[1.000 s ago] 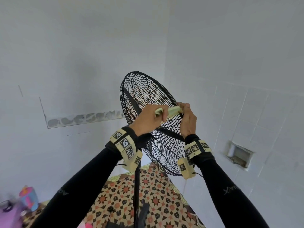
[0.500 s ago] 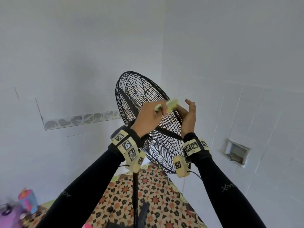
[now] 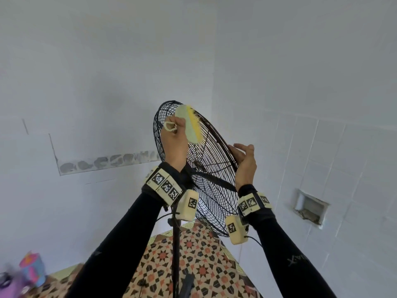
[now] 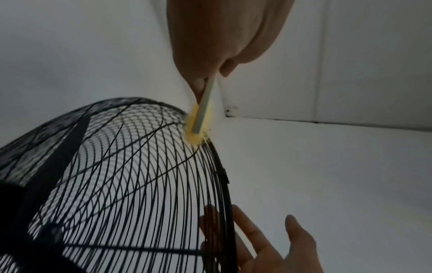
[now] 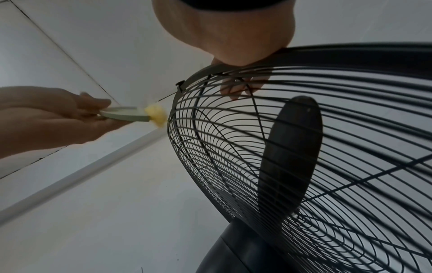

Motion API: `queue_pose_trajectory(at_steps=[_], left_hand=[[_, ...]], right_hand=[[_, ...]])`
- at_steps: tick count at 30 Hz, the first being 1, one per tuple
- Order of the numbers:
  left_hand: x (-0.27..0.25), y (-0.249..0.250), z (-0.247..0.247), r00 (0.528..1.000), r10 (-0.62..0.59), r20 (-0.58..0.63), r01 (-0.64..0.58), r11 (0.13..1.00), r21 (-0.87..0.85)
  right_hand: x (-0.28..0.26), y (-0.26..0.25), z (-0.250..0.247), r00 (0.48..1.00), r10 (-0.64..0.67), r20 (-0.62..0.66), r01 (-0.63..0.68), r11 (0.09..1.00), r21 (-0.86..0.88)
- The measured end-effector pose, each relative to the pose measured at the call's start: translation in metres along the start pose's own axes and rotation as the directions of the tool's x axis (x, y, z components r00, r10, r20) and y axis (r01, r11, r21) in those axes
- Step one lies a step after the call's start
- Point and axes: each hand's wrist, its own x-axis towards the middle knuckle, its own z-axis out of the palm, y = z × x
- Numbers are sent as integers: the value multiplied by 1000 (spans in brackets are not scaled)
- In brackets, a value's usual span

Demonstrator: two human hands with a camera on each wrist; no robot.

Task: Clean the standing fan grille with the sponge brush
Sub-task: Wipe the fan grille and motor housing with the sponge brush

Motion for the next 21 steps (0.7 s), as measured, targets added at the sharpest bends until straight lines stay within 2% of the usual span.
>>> queue_pose_trajectory(at_steps=[2,5,6,9,10,14,18,19,21], left_hand=[[-7,-7,4,999,-32,2,32,999,-10],[-16,-18,-2,989,-20,145,8,997,83],[-17,-19,-5,982,-37,186,27,998,54],[-9,-13,-6,975,-107,195,139,978,-158],[-6,-8,-3,973,-117,201,150,976,-155],[-24,-2,2,938,-112,327,86,992,93],[-63,-10,-8,841,-117,529,14,981,194],[-61,-9,-9,845,-114,522,23,984,178],[-46,-2,-9,913,-91,399,57,994,97]], right_hand=[[-1,-1,1,1000,-23,-5,23,1000,-15],[-1,-2,-1,998,-50,-22,50,998,-24],[0,-2,-1,998,-56,-23,56,998,-23],[-1,-1,1,997,-75,-16,75,997,-29],[-2,0,2,996,-89,-19,89,995,-37],[4,6,2,991,-131,-39,128,989,-71],[11,9,-3,990,-130,-45,126,989,-78],[11,8,-2,992,-121,-47,117,990,-79],[10,6,0,993,-110,-39,106,991,-79]])
